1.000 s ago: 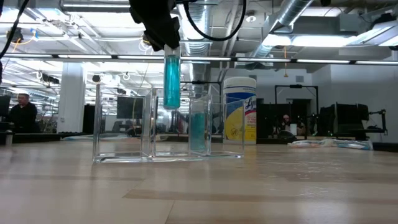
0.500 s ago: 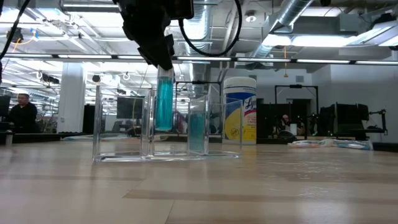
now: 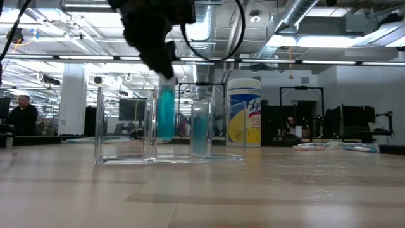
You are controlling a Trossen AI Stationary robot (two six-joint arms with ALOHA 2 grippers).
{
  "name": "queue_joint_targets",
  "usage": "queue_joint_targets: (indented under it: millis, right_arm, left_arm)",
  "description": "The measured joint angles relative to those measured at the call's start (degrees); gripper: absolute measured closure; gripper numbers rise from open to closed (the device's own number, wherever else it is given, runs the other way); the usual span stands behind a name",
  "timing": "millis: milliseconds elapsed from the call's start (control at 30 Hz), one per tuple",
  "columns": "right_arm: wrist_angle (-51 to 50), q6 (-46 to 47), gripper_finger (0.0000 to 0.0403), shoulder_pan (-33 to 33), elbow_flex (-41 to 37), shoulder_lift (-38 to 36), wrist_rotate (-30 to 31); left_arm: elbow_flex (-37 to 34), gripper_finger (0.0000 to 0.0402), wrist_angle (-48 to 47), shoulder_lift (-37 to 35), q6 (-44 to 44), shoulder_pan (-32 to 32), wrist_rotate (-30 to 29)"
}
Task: Pick & Place toothbrushing station
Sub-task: Put the left blue mouthwash into the transparent organizer
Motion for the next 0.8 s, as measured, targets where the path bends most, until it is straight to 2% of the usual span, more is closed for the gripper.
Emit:
queue_joint_targets:
  millis: [167, 633, 800]
  right_arm:
    - [0.0, 0.0, 0.0202, 0.01, 0.0, 0.0, 0.0]
    - [0.0, 0.0, 0.0202, 0.01, 0.0, 0.02, 0.0]
    - [0.0, 0.0, 0.0202, 0.01, 0.0, 0.02, -0.11]
  left_arm:
    - [-2.79, 0.0321, 0.57, 0.0, -0.9, 0.0, 0.49]
    - [-3.32, 0.0321, 2.86, 0.0, -0.98, 0.02, 0.48]
    - [-3.32, 0.0308, 2.94, 0.0, -1.0, 0.02, 0.46]
